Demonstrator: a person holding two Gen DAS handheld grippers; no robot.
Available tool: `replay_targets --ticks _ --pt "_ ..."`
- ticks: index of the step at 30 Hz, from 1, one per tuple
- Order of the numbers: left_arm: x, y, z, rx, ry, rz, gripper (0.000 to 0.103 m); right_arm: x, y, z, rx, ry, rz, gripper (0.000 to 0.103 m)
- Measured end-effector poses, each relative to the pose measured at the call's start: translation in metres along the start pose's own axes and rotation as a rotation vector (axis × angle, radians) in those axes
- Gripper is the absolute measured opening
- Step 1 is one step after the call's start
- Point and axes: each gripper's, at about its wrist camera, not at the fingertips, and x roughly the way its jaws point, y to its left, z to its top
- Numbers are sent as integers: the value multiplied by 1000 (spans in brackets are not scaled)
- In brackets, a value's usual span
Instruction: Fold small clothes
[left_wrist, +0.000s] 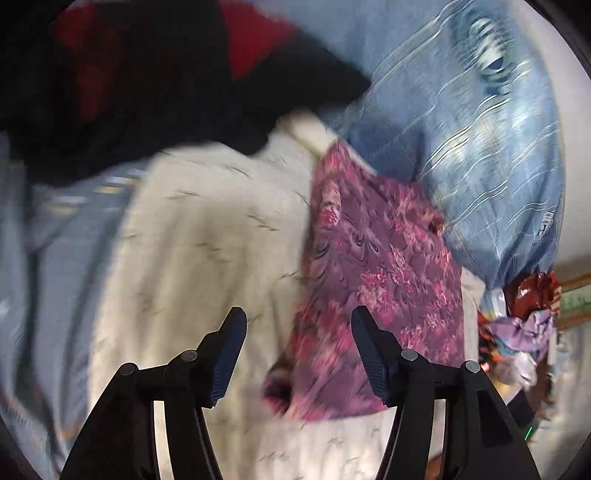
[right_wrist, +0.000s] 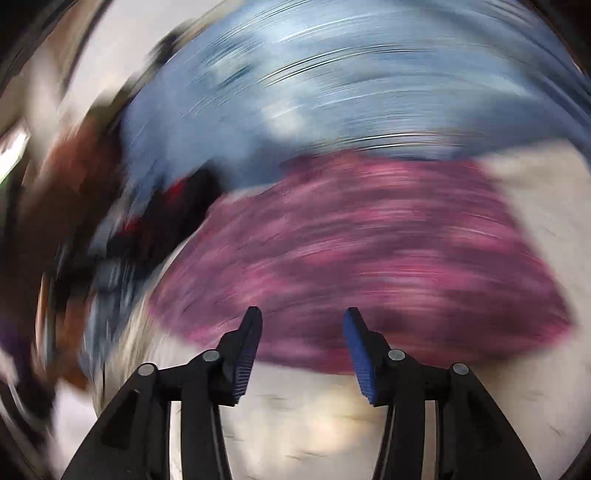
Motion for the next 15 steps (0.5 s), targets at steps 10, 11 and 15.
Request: replay_targets --ticks 10,11,15 --pt "46 -25 65 118 163 69 59 102 164 -34 -657 121 -53 62" --pt "48 -28 70 133 169 73 59 108 175 -41 -724 114 -103 63" --pt "60 -34 89 155 171 65 59 132 194 -53 -875 49 -250 65"
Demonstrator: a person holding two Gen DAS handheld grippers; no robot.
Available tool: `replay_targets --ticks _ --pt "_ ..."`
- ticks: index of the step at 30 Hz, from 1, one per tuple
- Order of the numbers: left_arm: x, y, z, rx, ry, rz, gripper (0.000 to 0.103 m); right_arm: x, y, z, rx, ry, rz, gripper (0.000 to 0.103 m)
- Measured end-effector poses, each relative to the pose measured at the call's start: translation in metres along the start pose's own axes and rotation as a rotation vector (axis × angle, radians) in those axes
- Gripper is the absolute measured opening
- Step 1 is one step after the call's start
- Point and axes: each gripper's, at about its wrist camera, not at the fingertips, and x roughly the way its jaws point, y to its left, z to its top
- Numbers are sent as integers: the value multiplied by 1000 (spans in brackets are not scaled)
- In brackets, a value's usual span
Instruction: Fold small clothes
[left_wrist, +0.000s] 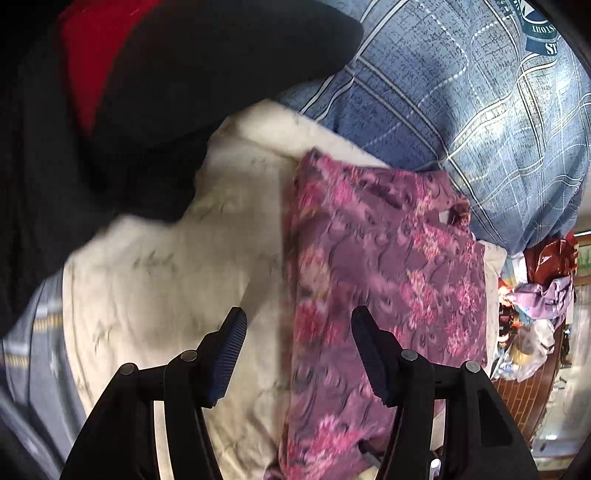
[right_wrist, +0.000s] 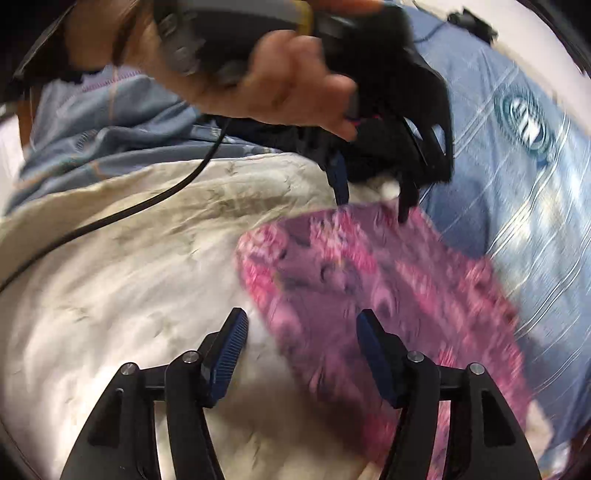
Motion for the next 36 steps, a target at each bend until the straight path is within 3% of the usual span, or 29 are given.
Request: replay_targets --ticks 3,5,7,8,9,10,11,12,15,19,24,30,36 --pt "20 -4 26 -6 18 -3 60 7 -1 6 2 -9 -78 62" --pt "33 -8 39 -5 36 8 60 16 -8 7 17 -9 -83 61" --pt "48 -15 49 3 48 23 61 19 -14 8 21 -15 -81 46" --pt "56 -22 53 8 44 30 59 20 -16 8 19 -16 -80 27" --pt "61 -28 56 22 34 27 56 19 -19 8 20 -26 -77 19" --pt "64 -34 57 33 21 32 51 23 -23 9 22 -33 -73 18" --pt "66 -42 57 55 9 49 27 22 -28 9 32 -48 -61 16" --pt "67 -48 55 66 7 53 10 17 -33 8 48 -66 -53 14" --pt "55 -66 47 87 -47 75 9 1 -47 6 95 -125 -50 12" --pt "28 -103 35 105 -127 20 9 -26 -75 -4 220 -192 -28 11" --pt "19 -173 21 184 -165 32 9 -64 -121 -35 425 -259 -3 11" --pt "67 -261 11 250 -141 44 9 -88 -170 -93 638 -272 8 10" --pt "164 -315 9 264 -50 94 9 -86 -204 -156 831 -240 45 10"
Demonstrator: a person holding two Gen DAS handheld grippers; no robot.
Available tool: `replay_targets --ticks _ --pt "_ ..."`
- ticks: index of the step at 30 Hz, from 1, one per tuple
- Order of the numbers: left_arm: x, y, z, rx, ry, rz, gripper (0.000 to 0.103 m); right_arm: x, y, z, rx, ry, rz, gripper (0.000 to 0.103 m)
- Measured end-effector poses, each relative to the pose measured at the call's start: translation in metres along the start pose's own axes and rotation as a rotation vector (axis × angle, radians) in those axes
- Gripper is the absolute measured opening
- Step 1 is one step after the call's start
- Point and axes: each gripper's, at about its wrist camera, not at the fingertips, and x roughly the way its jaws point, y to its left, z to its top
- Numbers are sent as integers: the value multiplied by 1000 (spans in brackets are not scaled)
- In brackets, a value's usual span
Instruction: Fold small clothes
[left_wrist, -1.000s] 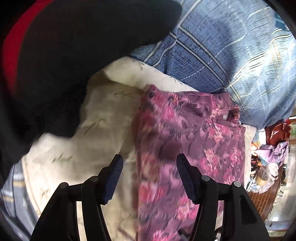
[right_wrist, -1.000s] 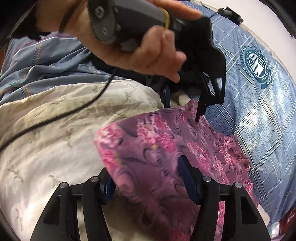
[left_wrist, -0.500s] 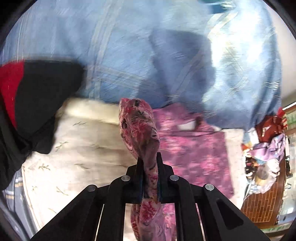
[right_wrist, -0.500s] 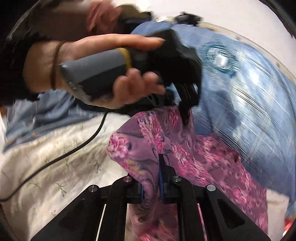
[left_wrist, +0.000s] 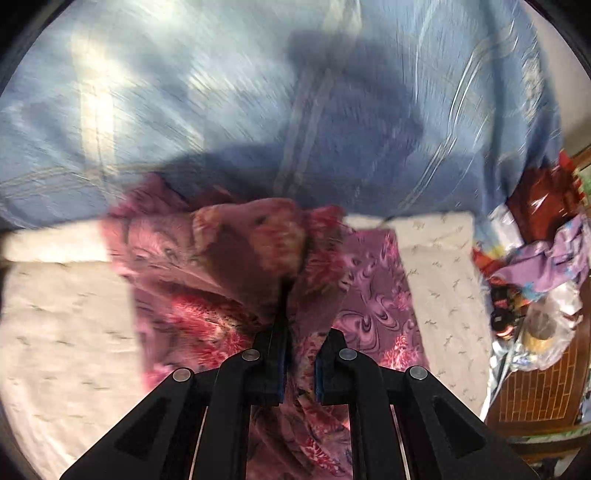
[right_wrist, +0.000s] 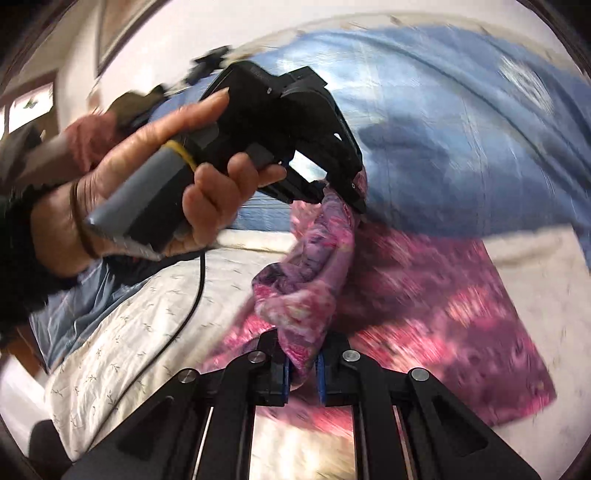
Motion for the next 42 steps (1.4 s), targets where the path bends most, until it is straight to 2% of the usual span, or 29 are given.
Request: replay_targets --ticks 4,7,8,10,11,13,16,18,21,23,26,28,29,30,33,36,38,40,42 --pt "58 -21 3 0 74 60 9 2 -39 -18 141 34 26 10" --pt "81 -28 8 7 88 92 12 9 -63 -32 248 70 83 11" --pt "84 -31 11 11 93 96 12 12 -70 -35 288 82 104 18" --pt "88 -37 15 31 117 106 16 12 -81 -40 366 88 149 25" --pt "89 -42 17 36 129 104 21 11 -86 -41 394 95 167 31" --pt "86 -50 19 31 160 114 24 10 -90 -43 411 98 189 35" --pt "68 -54 22 42 147 79 33 1 -94 -44 408 82 196 47" --pt "56 -57 24 54 131 76 52 -7 -99 -44 420 48 202 60" --pt "64 -70 20 86 158 132 53 -9 -106 -40 439 21 189 65" --pt "75 -75 17 107 196 176 53 -1 -107 -38 448 45 192 65" --pt "101 -82 10 146 229 327 53 11 -101 -34 435 68 216 65" --pt "110 -78 6 122 227 357 39 15 -96 -32 402 66 248 53" --pt "110 -76 5 103 201 347 22 17 -90 -29 369 66 241 22" --pt "106 -74 4 72 177 310 13 20 -87 -26 351 73 246 16" --pt "88 -76 4 18 102 244 10 13 -87 -20 358 39 277 15" --pt "70 -101 7 42 26 169 10 -11 -101 -7 395 -53 292 15" --pt "73 -120 12 69 -1 134 11 -26 -113 -1 417 -106 269 15" --pt "91 -135 15 84 14 119 11 -32 -132 -2 453 -125 218 15" --pt "124 -139 14 75 55 97 12 -30 -151 -12 509 -99 171 15"
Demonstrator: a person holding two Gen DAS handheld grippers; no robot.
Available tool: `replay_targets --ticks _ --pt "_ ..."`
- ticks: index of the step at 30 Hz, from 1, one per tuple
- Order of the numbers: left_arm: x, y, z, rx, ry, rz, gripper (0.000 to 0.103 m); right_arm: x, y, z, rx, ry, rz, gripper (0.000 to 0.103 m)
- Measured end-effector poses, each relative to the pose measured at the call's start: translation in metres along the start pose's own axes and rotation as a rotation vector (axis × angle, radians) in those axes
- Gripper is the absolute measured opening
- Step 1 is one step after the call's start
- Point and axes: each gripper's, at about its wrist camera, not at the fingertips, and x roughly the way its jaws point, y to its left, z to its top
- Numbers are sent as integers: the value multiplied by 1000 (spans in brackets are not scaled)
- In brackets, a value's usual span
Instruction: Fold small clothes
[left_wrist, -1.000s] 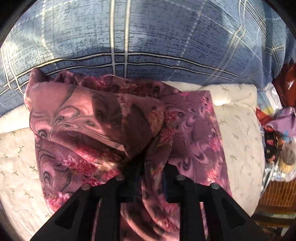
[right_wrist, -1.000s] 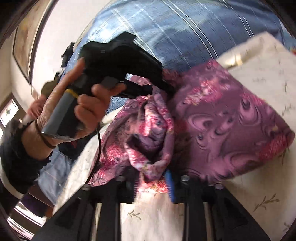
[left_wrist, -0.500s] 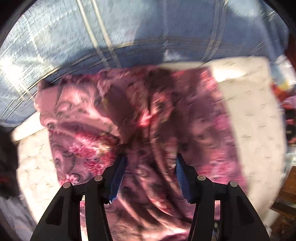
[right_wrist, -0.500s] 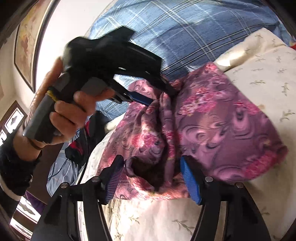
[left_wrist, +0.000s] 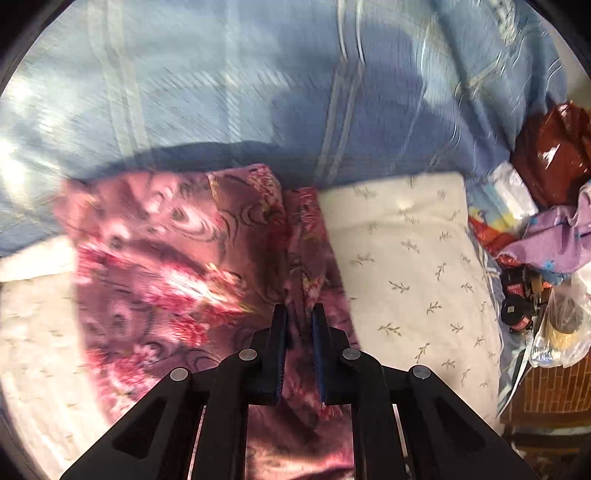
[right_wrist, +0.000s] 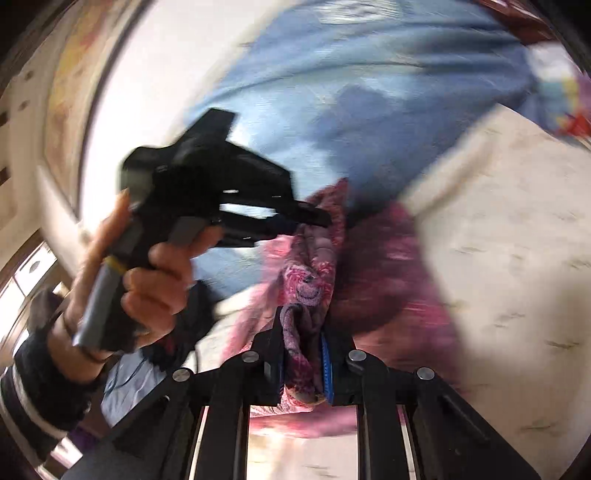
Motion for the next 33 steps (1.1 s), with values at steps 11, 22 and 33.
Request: replay_targets --ticks 11,22,33 --pt "-43 80 -30 -146 -150 -226 38 -20 -30 31 39 38 -106 50" --pt "17 190 -57 -356 -137 -154 58 124 -47 111 134 313 -115 61" --pt "17 160 -58 -256 -244 -28 51 122 -46 119 14 301 -95 11"
